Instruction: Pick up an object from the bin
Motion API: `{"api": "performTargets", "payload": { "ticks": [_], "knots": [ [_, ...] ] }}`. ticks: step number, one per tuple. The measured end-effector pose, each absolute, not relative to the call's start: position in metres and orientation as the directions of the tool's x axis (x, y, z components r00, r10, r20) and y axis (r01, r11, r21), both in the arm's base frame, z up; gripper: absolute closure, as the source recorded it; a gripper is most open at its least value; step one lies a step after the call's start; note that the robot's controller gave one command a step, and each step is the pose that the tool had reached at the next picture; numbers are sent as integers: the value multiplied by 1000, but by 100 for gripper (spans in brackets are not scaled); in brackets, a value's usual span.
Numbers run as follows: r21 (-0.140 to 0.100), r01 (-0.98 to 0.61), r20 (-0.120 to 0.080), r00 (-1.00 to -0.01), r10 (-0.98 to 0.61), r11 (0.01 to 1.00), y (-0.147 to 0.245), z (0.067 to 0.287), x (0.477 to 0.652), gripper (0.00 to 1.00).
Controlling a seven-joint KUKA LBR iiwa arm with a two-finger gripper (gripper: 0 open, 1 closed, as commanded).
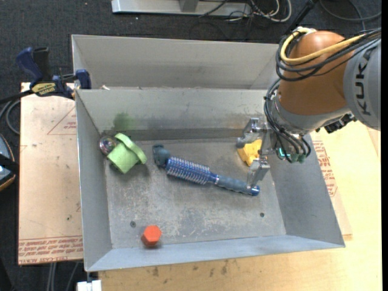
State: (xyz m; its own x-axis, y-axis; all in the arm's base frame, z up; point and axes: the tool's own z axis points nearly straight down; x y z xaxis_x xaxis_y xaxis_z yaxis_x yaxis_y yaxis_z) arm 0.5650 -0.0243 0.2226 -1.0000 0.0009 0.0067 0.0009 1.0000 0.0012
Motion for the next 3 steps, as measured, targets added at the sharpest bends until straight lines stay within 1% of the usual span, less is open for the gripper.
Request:
{"api": "performTargets", "payload": {
  "ticks": [1, 2, 3],
  "knots": [
    [-1, -92, -7, -996, -92, 996, 46, 73, 587, 0],
    [1, -90, -19, -996, -89, 996, 46, 79, 590, 100],
    [0, -88, -8, -996, -88, 996, 43, 133, 602, 100]
  ]
}}
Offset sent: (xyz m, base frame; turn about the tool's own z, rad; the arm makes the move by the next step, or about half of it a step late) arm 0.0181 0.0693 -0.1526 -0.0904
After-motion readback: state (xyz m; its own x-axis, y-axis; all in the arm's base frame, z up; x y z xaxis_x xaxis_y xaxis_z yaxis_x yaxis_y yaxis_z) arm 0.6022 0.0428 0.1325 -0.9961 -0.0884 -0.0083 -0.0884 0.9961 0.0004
